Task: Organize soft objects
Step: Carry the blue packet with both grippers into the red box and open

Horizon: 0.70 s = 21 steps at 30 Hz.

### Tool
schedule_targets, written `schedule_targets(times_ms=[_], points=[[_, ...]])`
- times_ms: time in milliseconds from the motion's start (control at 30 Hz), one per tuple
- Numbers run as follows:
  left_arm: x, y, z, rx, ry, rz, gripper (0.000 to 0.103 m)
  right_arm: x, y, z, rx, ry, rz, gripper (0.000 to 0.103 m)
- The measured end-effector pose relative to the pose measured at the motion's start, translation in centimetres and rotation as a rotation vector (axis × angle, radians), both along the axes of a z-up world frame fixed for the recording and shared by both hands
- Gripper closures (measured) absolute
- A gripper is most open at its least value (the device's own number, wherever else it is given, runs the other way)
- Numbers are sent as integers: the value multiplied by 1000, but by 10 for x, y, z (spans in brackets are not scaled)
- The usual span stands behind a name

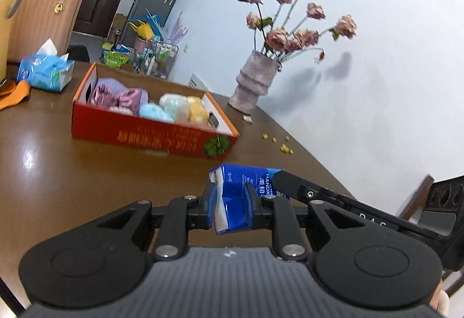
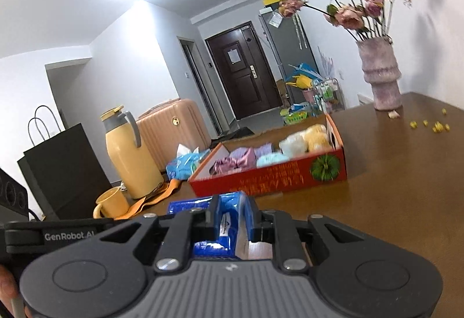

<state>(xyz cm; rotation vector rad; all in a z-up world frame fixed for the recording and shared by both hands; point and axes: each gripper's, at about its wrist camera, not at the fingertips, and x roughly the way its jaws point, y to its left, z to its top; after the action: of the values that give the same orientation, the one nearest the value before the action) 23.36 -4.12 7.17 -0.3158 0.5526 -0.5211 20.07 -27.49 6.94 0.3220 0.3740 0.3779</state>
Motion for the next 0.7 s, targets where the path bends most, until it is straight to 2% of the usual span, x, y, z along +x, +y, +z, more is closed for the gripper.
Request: schedule_targets(times_ms=[200,333,500,600,700], points=[[89,-2,30,31,-54,6,83,84,2,30,-42,-44,14,87],[155,-3,32,31,-35,11,83,158,2,37,-37,-20,22,87],[229,-9,1,61,59,27,83,234,6,16,-84,58,15,87],[262,-9,-30,85,140,22,83,271,11,-12,-113,135,22,87],[279,-7,-60,119,217,9,83,292,22,-41,-169,216,37,87]])
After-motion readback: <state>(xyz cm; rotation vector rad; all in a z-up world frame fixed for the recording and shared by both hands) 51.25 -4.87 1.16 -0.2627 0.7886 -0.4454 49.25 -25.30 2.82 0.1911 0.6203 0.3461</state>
